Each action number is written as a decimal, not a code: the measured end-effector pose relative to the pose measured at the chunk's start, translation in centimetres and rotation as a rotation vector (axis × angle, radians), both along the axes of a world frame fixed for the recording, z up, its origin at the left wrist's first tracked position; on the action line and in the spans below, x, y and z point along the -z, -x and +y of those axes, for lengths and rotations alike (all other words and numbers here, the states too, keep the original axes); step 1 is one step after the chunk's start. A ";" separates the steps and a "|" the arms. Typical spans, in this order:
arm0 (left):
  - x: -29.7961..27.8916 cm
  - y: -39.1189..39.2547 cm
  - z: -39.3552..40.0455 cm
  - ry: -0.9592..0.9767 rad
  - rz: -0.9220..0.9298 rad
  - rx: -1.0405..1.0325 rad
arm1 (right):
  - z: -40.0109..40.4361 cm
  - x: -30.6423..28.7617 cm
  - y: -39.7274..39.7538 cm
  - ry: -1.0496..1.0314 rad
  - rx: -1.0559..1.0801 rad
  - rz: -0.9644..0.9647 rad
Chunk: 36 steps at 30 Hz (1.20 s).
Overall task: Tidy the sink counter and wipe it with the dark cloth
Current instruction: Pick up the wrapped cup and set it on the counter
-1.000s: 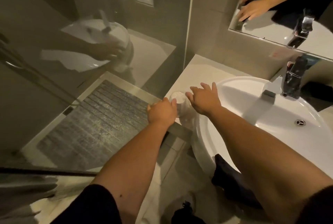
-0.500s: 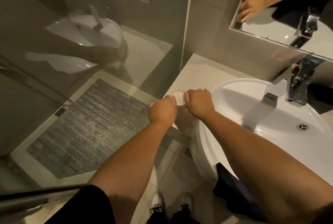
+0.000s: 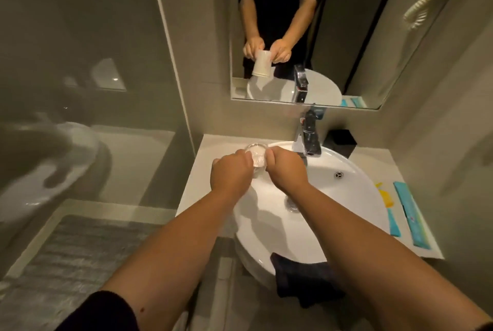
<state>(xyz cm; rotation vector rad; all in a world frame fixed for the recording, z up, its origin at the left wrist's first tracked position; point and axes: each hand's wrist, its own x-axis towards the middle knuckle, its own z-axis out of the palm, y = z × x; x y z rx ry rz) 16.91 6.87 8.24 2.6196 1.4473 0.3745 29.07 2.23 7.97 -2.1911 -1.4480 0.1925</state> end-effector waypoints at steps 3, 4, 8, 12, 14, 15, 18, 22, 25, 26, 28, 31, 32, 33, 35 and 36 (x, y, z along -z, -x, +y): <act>0.3 -4.7 -2.5 0.002 0.006 0.131 | -4.0 0.2 -4.1 0.012 0.151 0.014; 0.5 -6.6 -3.4 0.032 -0.007 0.163 | -5.4 0.3 -5.7 0.029 0.202 0.018; 1.2 -14.5 -7.3 0.114 -0.056 0.264 | -10.7 0.7 -12.5 0.195 0.335 -0.084; 1.8 -22.2 -9.8 0.159 -0.150 0.360 | -13.9 0.7 -19.7 0.231 0.415 -0.101; 2.2 -26.2 -9.9 0.158 -0.141 0.387 | -14.4 0.8 -23.3 0.206 0.438 -0.099; 2.3 -28.2 -9.8 0.160 -0.125 0.391 | -14.3 0.9 -25.2 0.194 0.441 -0.104; 2.9 -33.9 -8.5 0.171 -0.098 0.371 | -12.7 1.6 -30.8 0.183 0.443 -0.101; 4.8 -39.8 -5.7 0.253 -0.135 0.299 | -9.1 3.3 -36.8 0.218 0.422 -0.062; 6.9 -42.9 -3.2 0.318 -0.133 0.249 | -6.2 5.4 -39.8 0.263 0.442 -0.001; 7.7 -43.8 -2.4 0.334 -0.115 0.240 | -5.4 6.1 -40.6 0.280 0.456 0.020; 9.3 -45.5 -1.2 0.357 -0.053 0.238 | -4.2 7.3 -42.0 0.315 0.488 0.064; 10.9 -47.3 -0.6 0.406 0.030 0.238 | -3.4 9.1 -43.4 0.360 0.552 0.145; 11.1 -47.7 -0.6 0.423 0.050 0.235 | -3.3 9.6 -43.6 0.366 0.574 0.164; 11.2 -48.2 -0.5 0.439 0.071 0.230 | -3.1 10.0 -43.9 0.371 0.594 0.179; 11.0 -48.9 -0.8 0.473 0.099 0.214 | -3.1 10.5 -44.2 0.374 0.626 0.186; 11.0 -49.1 -0.9 0.485 0.102 0.198 | -3.0 10.6 -44.3 0.377 0.637 0.182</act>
